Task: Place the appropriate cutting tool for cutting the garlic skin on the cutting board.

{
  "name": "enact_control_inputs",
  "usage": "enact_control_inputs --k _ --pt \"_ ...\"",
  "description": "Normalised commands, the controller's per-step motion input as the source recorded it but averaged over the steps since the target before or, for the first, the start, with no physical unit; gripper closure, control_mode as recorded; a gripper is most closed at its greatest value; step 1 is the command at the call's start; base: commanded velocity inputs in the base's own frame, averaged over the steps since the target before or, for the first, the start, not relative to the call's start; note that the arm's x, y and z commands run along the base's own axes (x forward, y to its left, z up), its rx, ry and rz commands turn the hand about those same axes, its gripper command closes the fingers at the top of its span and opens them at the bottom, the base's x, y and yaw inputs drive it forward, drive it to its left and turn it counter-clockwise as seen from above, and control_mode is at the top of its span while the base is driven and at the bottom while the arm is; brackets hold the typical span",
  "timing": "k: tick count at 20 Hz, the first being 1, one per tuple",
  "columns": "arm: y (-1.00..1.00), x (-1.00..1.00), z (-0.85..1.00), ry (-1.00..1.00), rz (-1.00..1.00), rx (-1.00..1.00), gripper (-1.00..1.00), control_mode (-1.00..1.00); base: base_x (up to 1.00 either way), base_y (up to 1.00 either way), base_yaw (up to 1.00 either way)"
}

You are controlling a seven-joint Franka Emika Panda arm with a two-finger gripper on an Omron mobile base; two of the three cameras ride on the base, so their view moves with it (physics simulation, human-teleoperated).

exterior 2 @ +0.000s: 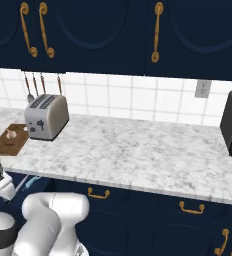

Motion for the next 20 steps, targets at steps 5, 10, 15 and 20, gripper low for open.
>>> enact_control_inputs --k 5,10,15,20 --pt "0.35 0.56 -0.25 0.02 0.06 -0.09 -1.00 -1.00 0.00 0.00 0.00" --pt "0.42 0.22 -0.50 0.01 0.06 -0.11 -1.00 -1.00 0.00 0.00 0.00" --pt "0.08 -0.05 -0.35 0.00 0.12 -0.07 -1.00 -1.00 0.00 0.00 0.00" --pt "0.00 -0.35 -0.15 0.08 0.09 -0.01 -1.00 -1.00 0.00 0.00 0.00"
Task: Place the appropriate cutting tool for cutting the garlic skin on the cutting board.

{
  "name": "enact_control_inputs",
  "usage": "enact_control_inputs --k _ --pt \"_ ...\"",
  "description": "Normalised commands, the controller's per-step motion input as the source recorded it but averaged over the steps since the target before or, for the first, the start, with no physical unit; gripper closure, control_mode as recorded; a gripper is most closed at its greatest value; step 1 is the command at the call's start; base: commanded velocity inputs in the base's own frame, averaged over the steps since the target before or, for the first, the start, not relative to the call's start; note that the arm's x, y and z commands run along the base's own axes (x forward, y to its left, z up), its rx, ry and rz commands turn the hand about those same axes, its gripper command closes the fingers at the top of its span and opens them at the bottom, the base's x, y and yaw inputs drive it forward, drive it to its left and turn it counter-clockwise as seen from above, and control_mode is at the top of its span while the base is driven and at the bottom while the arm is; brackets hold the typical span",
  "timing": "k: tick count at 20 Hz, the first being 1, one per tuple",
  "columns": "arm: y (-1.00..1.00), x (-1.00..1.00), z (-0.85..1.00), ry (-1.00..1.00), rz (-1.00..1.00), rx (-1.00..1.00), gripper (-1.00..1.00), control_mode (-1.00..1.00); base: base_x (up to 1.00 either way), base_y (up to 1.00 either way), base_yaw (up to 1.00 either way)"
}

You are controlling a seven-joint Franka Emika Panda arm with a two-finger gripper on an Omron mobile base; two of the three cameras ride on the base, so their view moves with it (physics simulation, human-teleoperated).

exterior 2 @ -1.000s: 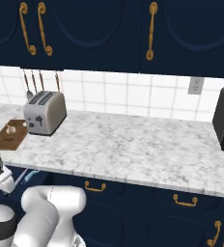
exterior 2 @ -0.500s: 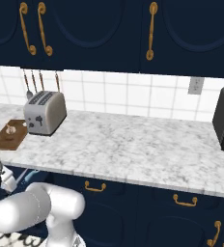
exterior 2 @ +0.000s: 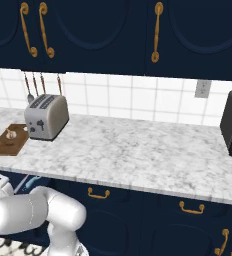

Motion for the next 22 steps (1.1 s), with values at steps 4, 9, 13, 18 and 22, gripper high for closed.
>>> enact_control_inputs --k 4,9,13,18,22 --pt "0.00 -0.32 -0.25 0.13 0.05 0.00 -1.00 -1.00 0.00 0.00 0.00" --pt "0.00 -0.30 -0.23 0.07 0.05 0.00 -1.00 -1.00 0.00 0.00 0.00" --pt "0.00 -0.87 0.00 0.00 0.02 0.00 -1.00 -1.00 0.00 0.00 0.00" --pt "0.00 -0.74 0.01 0.00 0.00 0.00 -1.00 -1.00 0.00 0.00 0.00" --pt "0.00 -0.31 0.01 0.00 0.00 0.00 -1.00 -1.00 0.00 0.00 0.00"
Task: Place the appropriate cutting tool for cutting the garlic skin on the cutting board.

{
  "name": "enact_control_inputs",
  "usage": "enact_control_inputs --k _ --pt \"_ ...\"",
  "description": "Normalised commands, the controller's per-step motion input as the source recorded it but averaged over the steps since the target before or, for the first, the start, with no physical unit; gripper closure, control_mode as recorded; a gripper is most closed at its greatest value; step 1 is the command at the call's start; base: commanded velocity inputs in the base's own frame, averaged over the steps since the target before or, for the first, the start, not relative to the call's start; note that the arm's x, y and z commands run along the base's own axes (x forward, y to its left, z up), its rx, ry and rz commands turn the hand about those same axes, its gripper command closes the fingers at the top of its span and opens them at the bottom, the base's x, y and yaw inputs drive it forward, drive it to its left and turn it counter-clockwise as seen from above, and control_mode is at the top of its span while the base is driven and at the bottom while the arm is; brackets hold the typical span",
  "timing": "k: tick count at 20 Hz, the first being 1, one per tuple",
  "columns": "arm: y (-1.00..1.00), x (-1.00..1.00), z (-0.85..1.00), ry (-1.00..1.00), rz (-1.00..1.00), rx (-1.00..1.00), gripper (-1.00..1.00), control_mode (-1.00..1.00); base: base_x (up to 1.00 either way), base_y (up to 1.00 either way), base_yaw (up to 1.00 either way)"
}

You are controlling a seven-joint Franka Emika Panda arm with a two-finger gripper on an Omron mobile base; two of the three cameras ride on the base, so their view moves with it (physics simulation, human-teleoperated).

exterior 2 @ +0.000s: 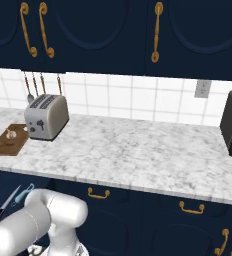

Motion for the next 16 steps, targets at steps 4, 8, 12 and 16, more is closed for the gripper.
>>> enact_control_inputs --k 4,8,12,16 --pt "-0.02 0.51 0.15 -0.05 0.00 0.00 -1.00 -1.00 0.00 0.00 0.00" --pt "0.09 0.58 0.02 -0.05 0.00 -0.03 -1.00 -1.00 0.00 0.00 0.00" --pt "0.24 0.40 -0.01 -0.04 0.00 -0.05 -1.00 -1.00 0.00 0.00 0.00" --pt "0.32 0.43 -0.08 -0.02 0.00 -0.03 -1.00 -1.00 0.00 0.00 0.00"
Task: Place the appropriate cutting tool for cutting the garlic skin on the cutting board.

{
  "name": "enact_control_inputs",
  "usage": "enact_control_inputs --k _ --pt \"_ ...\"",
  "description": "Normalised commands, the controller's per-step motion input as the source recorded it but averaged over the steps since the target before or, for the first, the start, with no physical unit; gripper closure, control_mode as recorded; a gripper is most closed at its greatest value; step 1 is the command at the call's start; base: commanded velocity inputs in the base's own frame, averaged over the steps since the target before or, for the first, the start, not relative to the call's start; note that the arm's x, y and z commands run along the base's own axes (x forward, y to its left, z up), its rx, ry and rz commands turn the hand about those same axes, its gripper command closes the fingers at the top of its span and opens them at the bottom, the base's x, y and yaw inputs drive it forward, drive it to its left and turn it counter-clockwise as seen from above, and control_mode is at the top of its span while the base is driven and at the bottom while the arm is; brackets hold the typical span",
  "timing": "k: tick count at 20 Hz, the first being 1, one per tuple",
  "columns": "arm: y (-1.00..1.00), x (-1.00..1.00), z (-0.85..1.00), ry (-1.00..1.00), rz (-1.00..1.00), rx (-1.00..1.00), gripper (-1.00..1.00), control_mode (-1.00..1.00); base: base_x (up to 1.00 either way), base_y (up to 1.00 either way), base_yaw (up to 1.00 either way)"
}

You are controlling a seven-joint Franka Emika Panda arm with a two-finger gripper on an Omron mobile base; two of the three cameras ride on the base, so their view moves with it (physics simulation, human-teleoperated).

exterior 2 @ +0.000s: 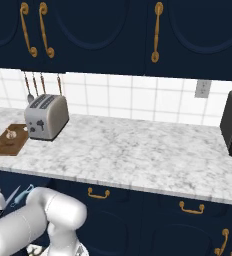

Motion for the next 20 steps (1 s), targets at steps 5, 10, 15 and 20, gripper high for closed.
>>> enact_control_inputs --k 5,10,15,20 --pt "0.11 0.15 -0.32 0.00 0.00 0.00 -1.00 -1.00 0.00 0.00 0.00" --pt "0.01 0.14 -0.34 -0.04 0.00 0.00 -1.00 -1.00 0.00 0.00 0.00" --pt "0.01 0.29 -0.33 -0.08 0.00 0.00 -1.00 -1.00 0.00 0.00 0.00" --pt "0.16 0.27 -0.40 -0.01 0.00 0.00 -1.00 -1.00 0.00 0.00 0.00"
